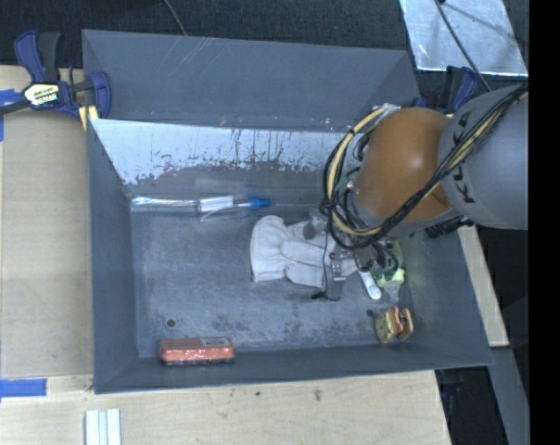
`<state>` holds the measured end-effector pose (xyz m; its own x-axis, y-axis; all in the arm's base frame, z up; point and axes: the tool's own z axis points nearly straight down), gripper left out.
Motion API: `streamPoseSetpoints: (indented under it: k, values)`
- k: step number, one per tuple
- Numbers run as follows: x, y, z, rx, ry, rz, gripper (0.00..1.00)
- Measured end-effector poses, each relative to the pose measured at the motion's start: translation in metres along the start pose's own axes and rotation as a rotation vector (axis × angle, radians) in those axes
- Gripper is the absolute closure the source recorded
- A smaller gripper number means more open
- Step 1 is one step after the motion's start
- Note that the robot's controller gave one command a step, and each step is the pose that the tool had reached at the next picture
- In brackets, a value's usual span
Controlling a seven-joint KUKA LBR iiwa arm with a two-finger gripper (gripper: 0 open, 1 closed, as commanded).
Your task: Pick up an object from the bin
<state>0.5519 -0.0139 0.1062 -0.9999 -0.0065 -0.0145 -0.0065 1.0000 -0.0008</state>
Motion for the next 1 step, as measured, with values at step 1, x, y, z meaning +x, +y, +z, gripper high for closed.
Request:
streamPoseSetpoints:
  k: [1]
  values:
    - [-0.0106, -0.0031, 0.0327, -0.001, 0.002, 0.07, 1.0]
